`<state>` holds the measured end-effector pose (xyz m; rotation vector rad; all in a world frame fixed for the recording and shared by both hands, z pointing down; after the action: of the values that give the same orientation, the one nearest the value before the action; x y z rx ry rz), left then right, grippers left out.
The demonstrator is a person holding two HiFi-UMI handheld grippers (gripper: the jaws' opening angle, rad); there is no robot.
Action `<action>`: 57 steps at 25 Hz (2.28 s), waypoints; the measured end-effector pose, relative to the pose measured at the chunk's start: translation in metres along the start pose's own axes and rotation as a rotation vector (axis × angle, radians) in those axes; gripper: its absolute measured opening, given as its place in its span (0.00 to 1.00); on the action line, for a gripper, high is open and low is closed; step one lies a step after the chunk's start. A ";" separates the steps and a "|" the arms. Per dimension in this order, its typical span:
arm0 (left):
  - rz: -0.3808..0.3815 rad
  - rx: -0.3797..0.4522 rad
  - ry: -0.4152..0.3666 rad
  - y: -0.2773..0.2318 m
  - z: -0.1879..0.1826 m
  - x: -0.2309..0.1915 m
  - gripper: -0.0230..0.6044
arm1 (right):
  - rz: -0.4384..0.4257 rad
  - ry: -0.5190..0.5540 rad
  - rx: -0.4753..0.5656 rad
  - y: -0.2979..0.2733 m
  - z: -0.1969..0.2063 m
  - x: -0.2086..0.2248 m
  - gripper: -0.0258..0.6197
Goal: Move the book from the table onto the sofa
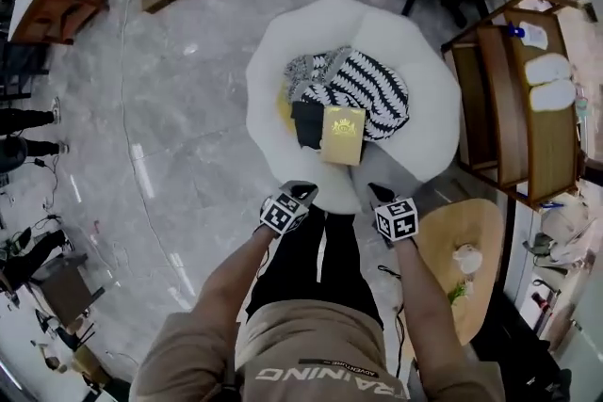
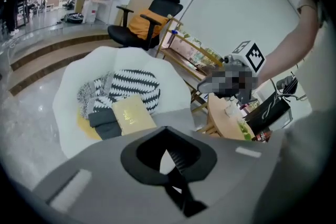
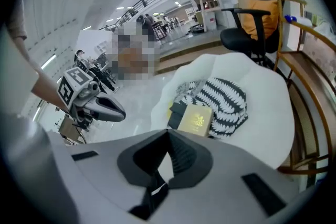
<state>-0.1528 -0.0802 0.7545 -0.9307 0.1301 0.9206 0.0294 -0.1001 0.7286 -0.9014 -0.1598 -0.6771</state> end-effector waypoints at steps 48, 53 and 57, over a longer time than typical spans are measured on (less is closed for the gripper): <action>-0.111 0.893 -0.375 0.345 -0.444 0.190 0.04 | 0.018 0.452 1.028 0.344 -0.406 -0.221 0.05; -0.125 0.885 -0.386 0.349 -0.440 0.194 0.05 | 0.051 0.458 1.071 0.353 -0.408 -0.229 0.05; -0.124 0.873 -0.377 0.348 -0.431 0.194 0.05 | 0.061 0.457 1.061 0.349 -0.399 -0.235 0.05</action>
<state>-0.1669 -0.1858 0.1778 0.0465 0.1321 0.7922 -0.0019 -0.1443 0.1510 0.2696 -0.0607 -0.6077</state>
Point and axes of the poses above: the fingertips, and each gripper's own axes: y backward along the fingers, x to its right, z out of its underside, the point moved 4 cm from there along y, backward along the fingers, and after that the axes turned 12 degrees about x, right-handed, at the moved point
